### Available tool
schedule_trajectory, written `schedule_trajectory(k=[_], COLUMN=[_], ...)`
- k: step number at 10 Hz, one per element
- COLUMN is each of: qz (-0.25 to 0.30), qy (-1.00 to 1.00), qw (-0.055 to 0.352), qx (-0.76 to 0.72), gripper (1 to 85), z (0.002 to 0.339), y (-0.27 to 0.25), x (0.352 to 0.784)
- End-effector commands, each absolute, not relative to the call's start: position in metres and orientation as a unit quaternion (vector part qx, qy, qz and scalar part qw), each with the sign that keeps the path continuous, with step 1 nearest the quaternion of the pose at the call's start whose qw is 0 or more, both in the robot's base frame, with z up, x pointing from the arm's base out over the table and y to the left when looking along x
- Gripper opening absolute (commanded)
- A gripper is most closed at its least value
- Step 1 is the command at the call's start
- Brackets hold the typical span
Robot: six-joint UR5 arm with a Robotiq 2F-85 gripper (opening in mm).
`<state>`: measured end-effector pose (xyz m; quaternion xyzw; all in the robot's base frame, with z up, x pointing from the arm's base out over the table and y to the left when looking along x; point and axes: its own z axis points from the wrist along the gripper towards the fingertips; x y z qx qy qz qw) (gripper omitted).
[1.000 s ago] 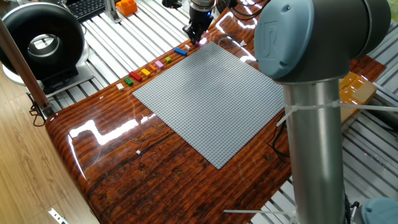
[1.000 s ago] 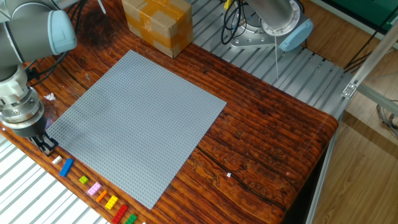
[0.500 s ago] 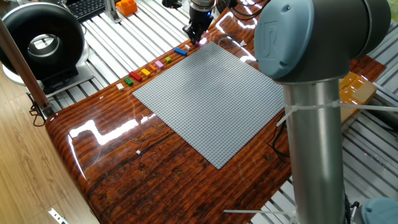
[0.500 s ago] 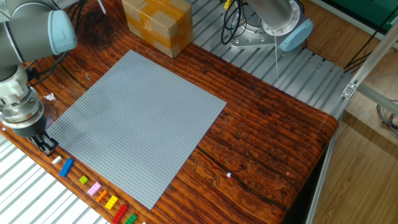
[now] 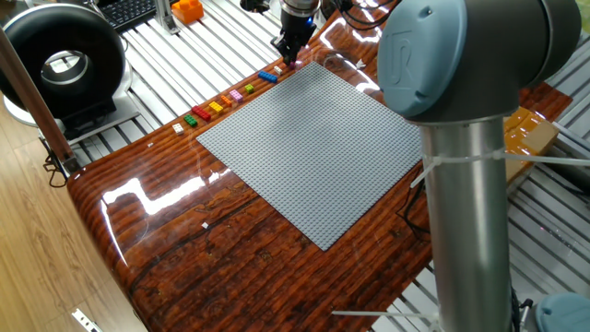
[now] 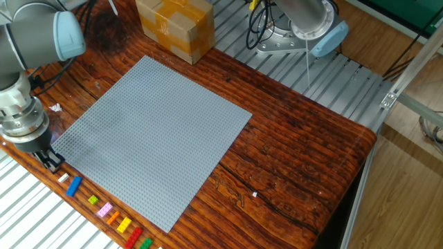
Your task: Build with small Lego blocks
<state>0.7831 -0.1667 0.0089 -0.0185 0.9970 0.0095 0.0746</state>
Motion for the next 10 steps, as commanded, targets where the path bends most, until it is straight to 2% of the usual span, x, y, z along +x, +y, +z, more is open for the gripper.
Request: schedule_trajectory(k=[1, 7, 10], qz=[0.015, 0.019, 0.016], qy=[0.997, 0.997, 0.997], qw=[0.072, 0.077, 0.078], qx=[-0.016, -0.017, -0.009], gripper=[30.7, 29.3, 21.7], z=[0.0097, 0.0052, 0.0051], y=[-0.1659, -0.1634, -0.1657], x=[0.7815, 0.7836, 0.7835])
